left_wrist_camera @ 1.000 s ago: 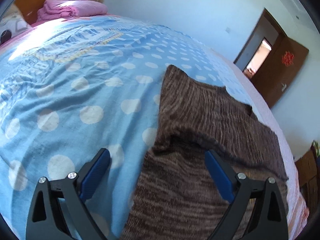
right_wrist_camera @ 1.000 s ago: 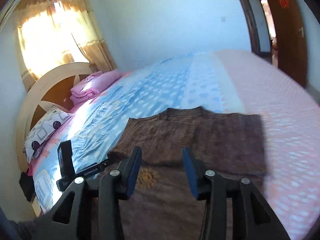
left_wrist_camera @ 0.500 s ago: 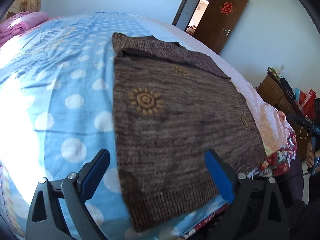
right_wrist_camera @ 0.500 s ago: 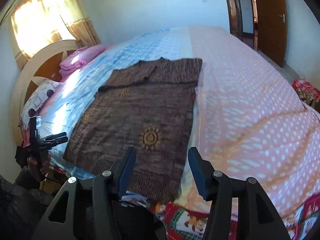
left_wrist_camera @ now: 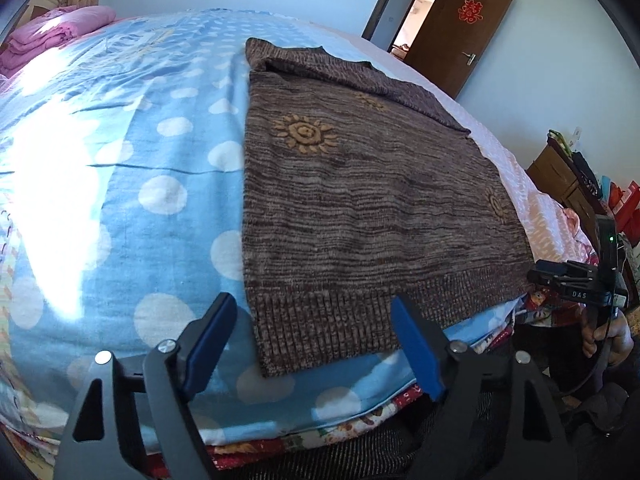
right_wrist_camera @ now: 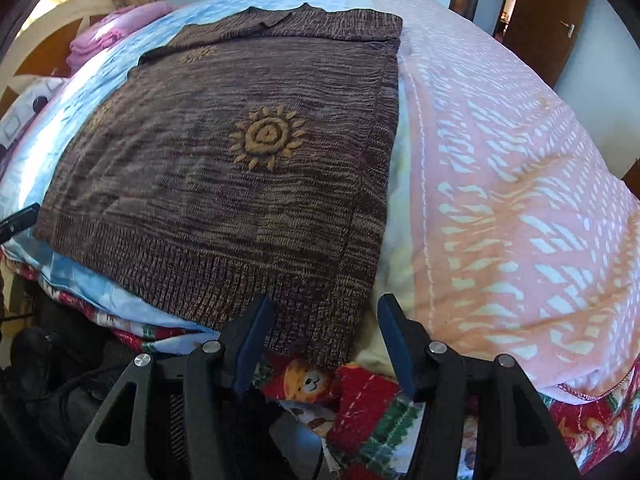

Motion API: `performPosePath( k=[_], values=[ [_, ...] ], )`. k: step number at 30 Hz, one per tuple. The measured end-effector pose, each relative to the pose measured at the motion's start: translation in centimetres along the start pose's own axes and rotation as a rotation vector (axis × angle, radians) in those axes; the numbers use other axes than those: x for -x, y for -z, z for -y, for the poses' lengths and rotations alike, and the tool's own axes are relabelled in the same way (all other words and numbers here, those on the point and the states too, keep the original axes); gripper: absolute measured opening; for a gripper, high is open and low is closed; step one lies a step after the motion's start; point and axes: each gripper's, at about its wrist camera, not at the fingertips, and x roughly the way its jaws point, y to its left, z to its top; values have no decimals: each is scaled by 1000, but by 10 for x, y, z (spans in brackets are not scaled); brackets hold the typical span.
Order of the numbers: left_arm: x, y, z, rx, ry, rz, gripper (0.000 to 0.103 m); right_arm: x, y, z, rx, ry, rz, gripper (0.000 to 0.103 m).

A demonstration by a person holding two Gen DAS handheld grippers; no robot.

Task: Fold small clothes
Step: 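Move both tools to the ribbed hem of the folded sweater, then close the left tool on the hem while the right tool grasps it too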

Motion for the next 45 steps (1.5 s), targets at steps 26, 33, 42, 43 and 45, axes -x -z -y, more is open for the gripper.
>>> performPosePath(
  k=[26, 33, 42, 43, 45],
  values=[
    [3, -21, -10, 164, 127, -50, 9, 23, -46, 40, -235, -401, 73, 14],
    [-3, -96, -1, 113, 133, 9, 9, 23, -112, 68, -359, -519, 163, 13],
    [-73, -175, -16, 99, 37, -24, 10, -32, -179, 111, -556, -543, 172, 16],
    [-82, -180, -19, 107, 34, -41, 10, -42, -184, 113, -578, -538, 163, 16],
    [-94, -186, -26, 114, 23, -71, 12, -55, -189, 120, -619, -525, 146, 25]
  ],
)
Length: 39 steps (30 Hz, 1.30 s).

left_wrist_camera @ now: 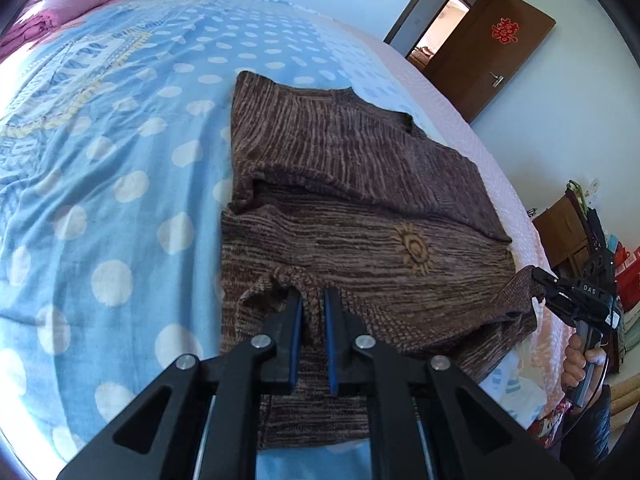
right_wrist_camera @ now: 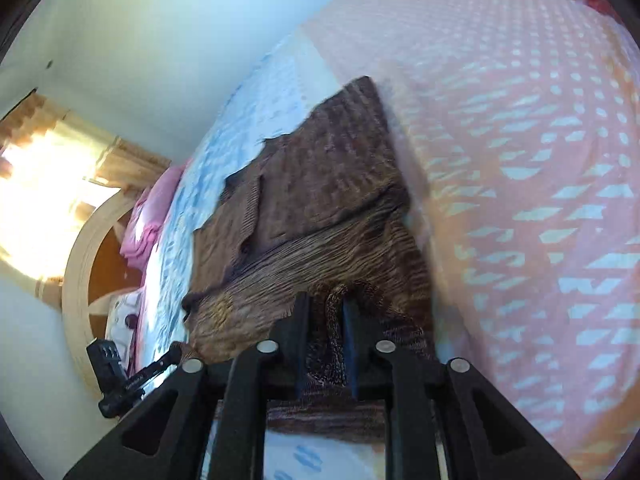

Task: Fold small clothes
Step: 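Close the left tool on the hem while the right tool grasps it too, then lift the hem with both tools and fold it over toward the collar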

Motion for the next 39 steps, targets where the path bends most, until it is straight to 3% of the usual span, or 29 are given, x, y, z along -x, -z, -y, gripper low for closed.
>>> performPosePath(
  k=[1, 3, 5, 7, 8, 12, 16, 21, 27, 28, 31, 32, 36, 39],
  values=[
    [-1, -3, -2, 4, -1, -2, 14, -4, -4, 6, -25, 12, 0, 32],
    [6, -9, -9, 11, 3, 20, 25, -2, -8, 15, -64, 24, 34, 34],
    [19, -13, -13, -1, -11, 62, 51, 9, -9, 21, -82, -12, 94, 36],
    [38, -13, -19, -31, -25, 127, 66, 22, -8, 22, -71, -35, 140, 36],
    [44, -12, -21, -53, -28, 148, 67, 28, -5, 19, -51, -31, 155, 36],
    [56, 3, -19, -219, -46, 154, 67, 48, 10, -1, 91, 49, 184, 36],
    [38, 7, -5, -345, -94, 124, 67, 52, 26, -13, 159, 91, 200, 36],
    [9, -10, 7, -345, -55, 101, 67, 49, 32, -26, 214, 103, 194, 36],
    [-31, -10, 19, -373, -78, 24, 53, 60, 36, -35, 306, 176, 209, 36],
    [-32, -9, 17, -364, -62, 31, 49, 64, 36, -34, 311, 184, 214, 36],
    [-28, -10, 15, -337, -20, 52, 21, 73, 35, -29, 302, 208, 232, 36],
    [-27, -10, 15, -330, -13, 55, 17, 75, 35, -27, 297, 214, 237, 36],
    [-25, -10, 10, -300, 15, 65, 16, 77, 31, -19, 310, 253, 231, 36],
    [-29, -10, 7, -270, 8, 67, 19, 70, 34, -23, 427, 323, 188, 36]
  ],
)
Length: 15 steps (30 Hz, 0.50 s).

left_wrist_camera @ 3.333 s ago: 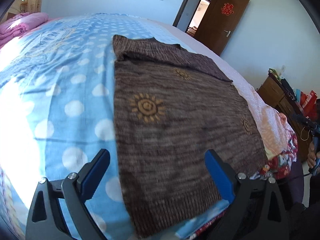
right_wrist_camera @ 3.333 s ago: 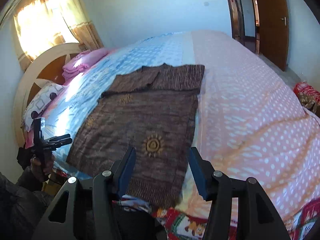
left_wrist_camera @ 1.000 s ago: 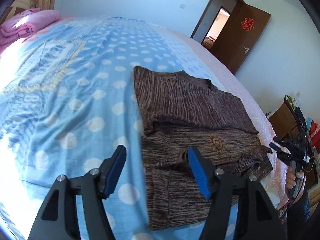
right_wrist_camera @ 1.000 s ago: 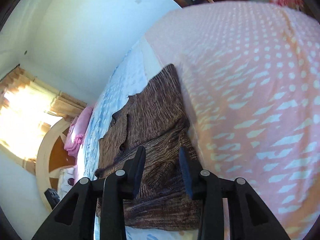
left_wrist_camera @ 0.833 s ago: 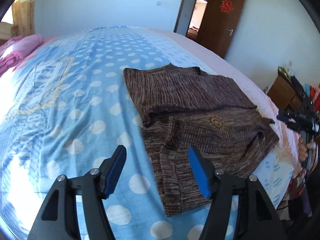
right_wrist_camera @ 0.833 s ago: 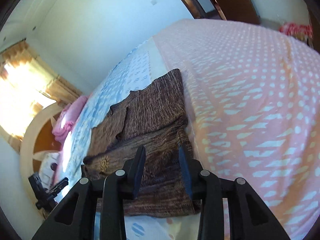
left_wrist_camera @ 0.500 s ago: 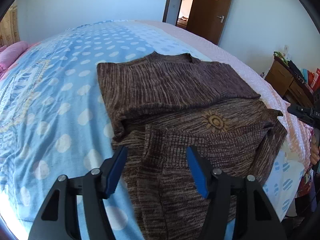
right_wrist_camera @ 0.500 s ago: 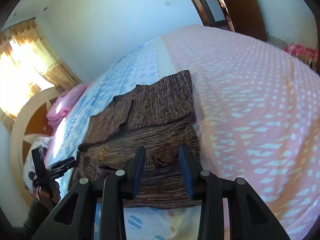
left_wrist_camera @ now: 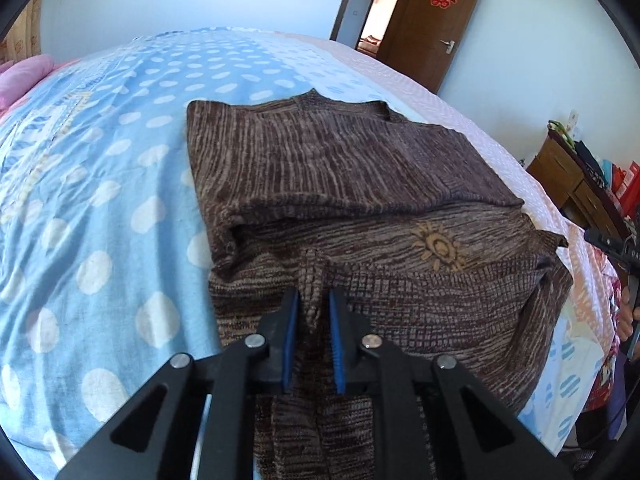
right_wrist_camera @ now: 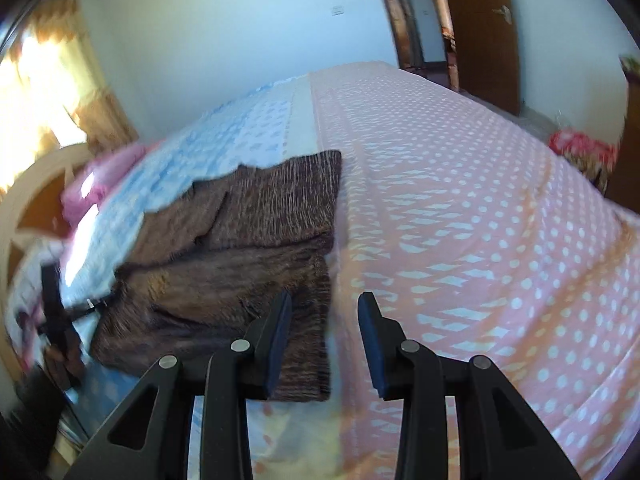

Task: Fold small clothes
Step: 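Lift the hem with both tools and fold it over toward the collar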

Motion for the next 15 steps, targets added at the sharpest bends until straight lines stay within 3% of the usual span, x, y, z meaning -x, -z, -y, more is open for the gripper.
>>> performPosePath(
  k=[5, 8, 10, 12, 15],
  values=[
    [-4, -3, 4, -5, -21, -1, 31, -23, 10, -26, 269, 43, -104, 36],
    [-6, -3, 10, -23, -42, 13, 31, -44, 14, -48, 444, 73, -136, 36],
    [-6, -2, 11, -26, -42, 23, 25, -62, 14, -60, 539, 112, -144, 36],
    [-5, -1, 8, -13, -35, 27, 18, -75, 8, -68, 572, 103, -146, 36],
    [-3, -1, 0, 34, 2, 32, 16, -95, -15, -67, 482, -2, -148, 36]
  ],
)
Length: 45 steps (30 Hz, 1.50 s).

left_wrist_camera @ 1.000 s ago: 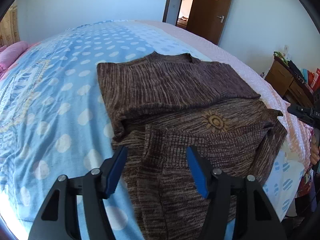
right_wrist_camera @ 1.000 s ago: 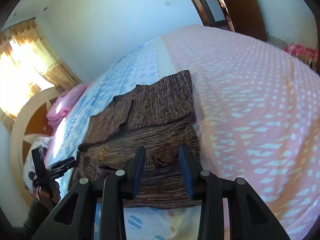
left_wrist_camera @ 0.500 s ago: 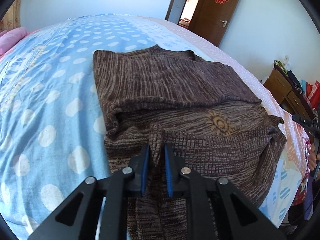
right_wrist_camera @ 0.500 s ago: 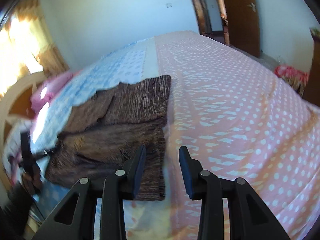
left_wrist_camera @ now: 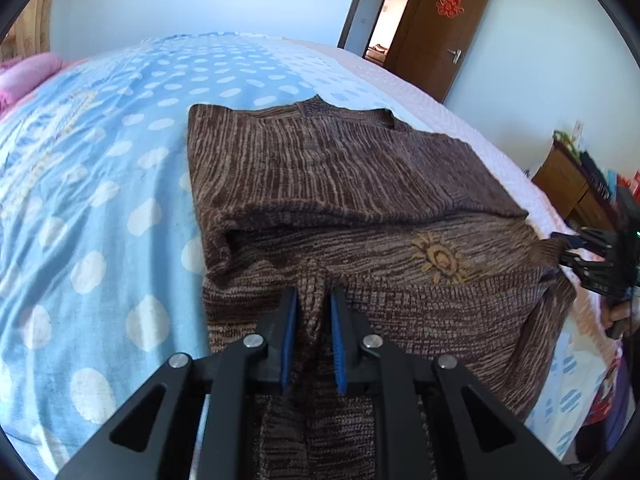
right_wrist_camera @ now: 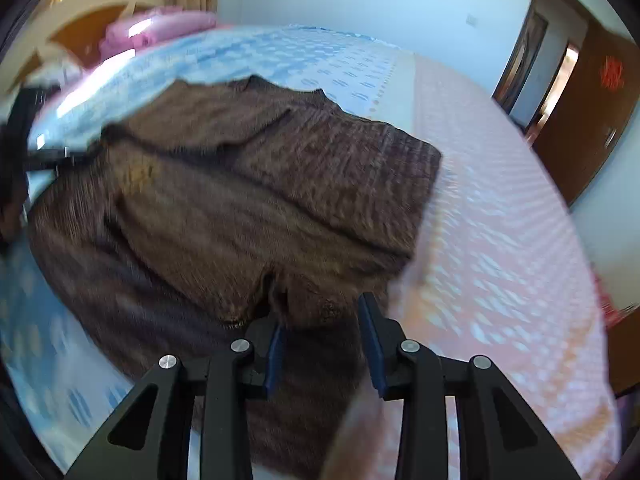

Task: Fold small clothes
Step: 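Lift the hem with both tools and fold it over toward the collar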

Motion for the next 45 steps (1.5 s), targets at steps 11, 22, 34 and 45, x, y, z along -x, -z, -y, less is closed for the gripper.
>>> performPosePath(
  k=[11, 22, 34, 45],
  values=[
    [-1, 1, -12, 54, 72, 12, 20, -20, -1, 31, -243, -174, -9, 36],
    [2, 4, -2, 4, 22, 30, 12, -27, -12, 1, -122, -39, -9, 10],
    [64, -16, 4, 61, -63, 178, 9, 74, -17, 8, -227, 27, 230, 10],
    [53, -74, -12, 132, -138, 237, 9, 69, -74, 7, -190, 178, 317, 10]
  ],
)
